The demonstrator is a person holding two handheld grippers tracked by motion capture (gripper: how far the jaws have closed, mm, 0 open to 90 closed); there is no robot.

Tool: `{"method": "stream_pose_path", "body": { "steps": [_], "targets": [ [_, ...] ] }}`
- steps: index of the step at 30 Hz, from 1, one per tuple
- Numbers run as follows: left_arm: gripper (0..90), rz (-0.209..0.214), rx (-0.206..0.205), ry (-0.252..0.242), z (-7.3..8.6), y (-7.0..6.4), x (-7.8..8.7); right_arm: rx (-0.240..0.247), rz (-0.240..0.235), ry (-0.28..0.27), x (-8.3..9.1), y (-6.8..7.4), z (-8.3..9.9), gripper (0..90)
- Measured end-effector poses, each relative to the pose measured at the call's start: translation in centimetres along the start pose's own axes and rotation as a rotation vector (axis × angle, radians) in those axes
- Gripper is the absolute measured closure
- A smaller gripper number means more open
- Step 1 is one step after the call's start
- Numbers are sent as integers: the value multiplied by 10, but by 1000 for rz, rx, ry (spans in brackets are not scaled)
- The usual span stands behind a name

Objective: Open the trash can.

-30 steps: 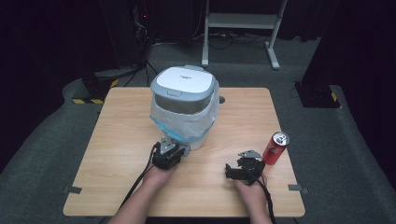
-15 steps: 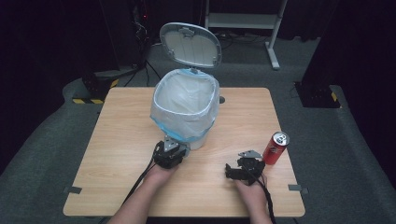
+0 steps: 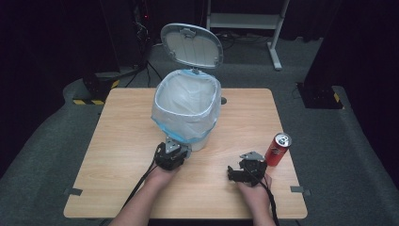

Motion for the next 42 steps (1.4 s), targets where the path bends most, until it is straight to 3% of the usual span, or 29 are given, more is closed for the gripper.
{"method": "stream_pose_path", "body": {
  "steps": [4,11,16,19,26,32,36,42],
  "targets": [
    [634,-1,-1,0,0,0,0,-10,-6,-36,5,-3,-5,19],
    [634,0,-2,-1,0,0,0,20,-28,-100,15,1,-16,13],
    [634,0,-3,0,0,0,0,59,-47,-213,33,7,-35,2],
    [634,-1,-4,-1,0,0,0,73,-61,-252,40,11,-44,3],
    [633,-1,-5,0,0,0,0,59,-80,-356,59,25,-68,0],
    [633,-1,-5,-1,0,0,0,51,-84,-407,72,29,-91,0],
    [633,0,-5,-1,0,0,0,53,-72,-451,80,28,-107,0],
    [633,-1,-5,-2,0,0,0,37,-50,-506,93,21,-115,0]
  ]
}}
Point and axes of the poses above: each handheld gripper's, and its own axes: x roughly backward along the jaws, z roughly out of its underside, y roughly to its left, the point moved 6 cm from there along -x, roughly forward along the jaws, and after that the axes turned 7 degrees about -y, right-handed, at the moved point
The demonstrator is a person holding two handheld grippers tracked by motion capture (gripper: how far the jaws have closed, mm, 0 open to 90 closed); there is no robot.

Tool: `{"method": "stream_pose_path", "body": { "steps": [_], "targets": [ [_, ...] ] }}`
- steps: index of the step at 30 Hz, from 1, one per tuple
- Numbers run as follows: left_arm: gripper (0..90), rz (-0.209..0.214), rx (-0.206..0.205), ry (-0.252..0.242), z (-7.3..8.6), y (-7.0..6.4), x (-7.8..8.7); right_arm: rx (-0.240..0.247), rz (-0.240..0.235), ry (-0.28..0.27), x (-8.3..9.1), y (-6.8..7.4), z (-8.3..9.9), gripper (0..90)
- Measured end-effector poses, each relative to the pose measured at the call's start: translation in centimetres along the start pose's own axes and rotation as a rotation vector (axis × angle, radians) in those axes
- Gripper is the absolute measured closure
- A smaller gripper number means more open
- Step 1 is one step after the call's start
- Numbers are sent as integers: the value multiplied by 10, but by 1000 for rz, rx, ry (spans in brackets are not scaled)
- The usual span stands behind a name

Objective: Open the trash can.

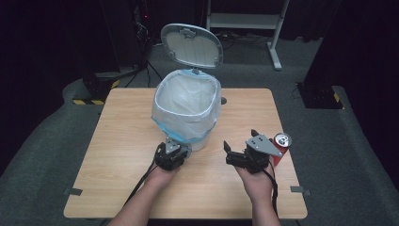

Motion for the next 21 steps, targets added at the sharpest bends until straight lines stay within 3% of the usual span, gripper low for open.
{"method": "stream_pose_path", "body": {
  "steps": [12,21],
  "targets": [
    [633,0,0,0,0,0,0,-8,10,-17,19,-24,-4,24],
    [632,0,0,-1,0,0,0,-48,60,5,27,-59,4,25]
  ]
}}
Point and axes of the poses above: each handheld gripper's, and its own axes: x roughly backward along the jaws, z roughly out of its underside, y roughly to its left, the point moved 6 cm from there along -x, roughly forward along the jaws, and after that the axes turned 7 degrees about -y, right-handed, at the moved point
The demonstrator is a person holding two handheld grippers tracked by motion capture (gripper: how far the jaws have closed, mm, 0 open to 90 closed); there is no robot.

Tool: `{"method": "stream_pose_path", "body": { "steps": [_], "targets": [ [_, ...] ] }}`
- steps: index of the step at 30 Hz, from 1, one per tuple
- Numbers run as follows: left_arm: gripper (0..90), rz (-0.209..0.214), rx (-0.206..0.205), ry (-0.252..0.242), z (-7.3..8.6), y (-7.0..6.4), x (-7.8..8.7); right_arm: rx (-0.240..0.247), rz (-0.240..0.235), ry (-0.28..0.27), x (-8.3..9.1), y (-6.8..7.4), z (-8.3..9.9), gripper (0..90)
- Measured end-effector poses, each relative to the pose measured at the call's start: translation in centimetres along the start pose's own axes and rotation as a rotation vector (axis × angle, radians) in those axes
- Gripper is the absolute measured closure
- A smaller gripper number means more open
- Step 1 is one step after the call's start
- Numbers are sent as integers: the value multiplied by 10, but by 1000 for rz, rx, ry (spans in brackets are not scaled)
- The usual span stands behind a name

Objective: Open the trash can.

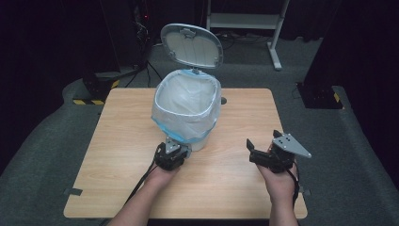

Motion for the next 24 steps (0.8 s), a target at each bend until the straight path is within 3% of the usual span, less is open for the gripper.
{"method": "stream_pose_path", "body": {
  "steps": [16,24],
  "targets": [
    [633,-1,-1,0,0,0,0,-29,177,34,14,-59,18,45],
    [633,-1,1,-1,0,0,0,-35,223,54,15,-74,28,45]
  ]
}}
Point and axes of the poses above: each handheld gripper's, and its own axes: x roughly backward along the jaws, z roughly out of its underside, y roughly to its left, the point moved 6 cm from there along -x, roughly forward along the jaws, and after that the axes turned 7 degrees about -y, right-handed, at the moved point
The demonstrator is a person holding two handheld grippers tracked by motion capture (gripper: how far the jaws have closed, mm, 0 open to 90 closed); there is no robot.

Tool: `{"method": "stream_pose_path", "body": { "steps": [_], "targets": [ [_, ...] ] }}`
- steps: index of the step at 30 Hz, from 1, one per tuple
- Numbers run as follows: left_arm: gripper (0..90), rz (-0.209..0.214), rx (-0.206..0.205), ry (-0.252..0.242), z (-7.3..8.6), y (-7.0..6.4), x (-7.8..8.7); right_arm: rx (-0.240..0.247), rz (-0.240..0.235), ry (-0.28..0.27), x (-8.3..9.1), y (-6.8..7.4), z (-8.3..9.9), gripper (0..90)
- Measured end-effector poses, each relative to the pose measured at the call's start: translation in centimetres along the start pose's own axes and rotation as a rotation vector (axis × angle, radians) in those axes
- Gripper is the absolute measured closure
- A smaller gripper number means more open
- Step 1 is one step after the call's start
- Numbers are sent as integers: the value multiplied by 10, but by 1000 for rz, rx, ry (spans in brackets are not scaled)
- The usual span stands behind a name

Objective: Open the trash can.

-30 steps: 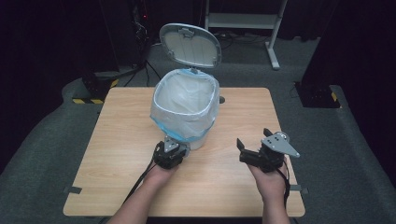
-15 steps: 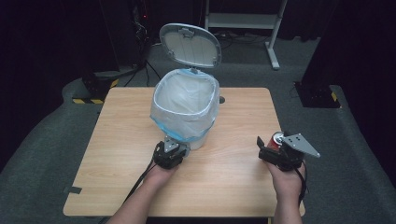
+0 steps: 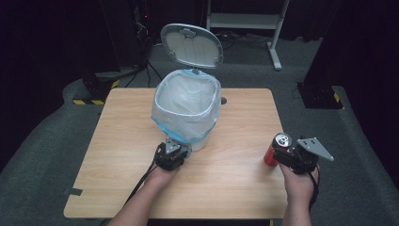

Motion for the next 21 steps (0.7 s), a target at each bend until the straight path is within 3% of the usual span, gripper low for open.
{"method": "stream_pose_path", "body": {
  "steps": [12,21],
  "targets": [
    [632,0,1,-1,0,0,0,-17,13,68,-12,-7,23,45],
    [632,-5,-1,-3,0,0,0,-29,13,85,-19,-7,34,49]
  ]
}}
Point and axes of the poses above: each handheld gripper's, and its own axes: x roughly backward along the jaws, z roughly out of its underside, y roughly to its left, the point moved 6 cm from there along -x, roughly forward along the jaws, and after that the axes turned 7 degrees about -y, right-handed, at the moved point
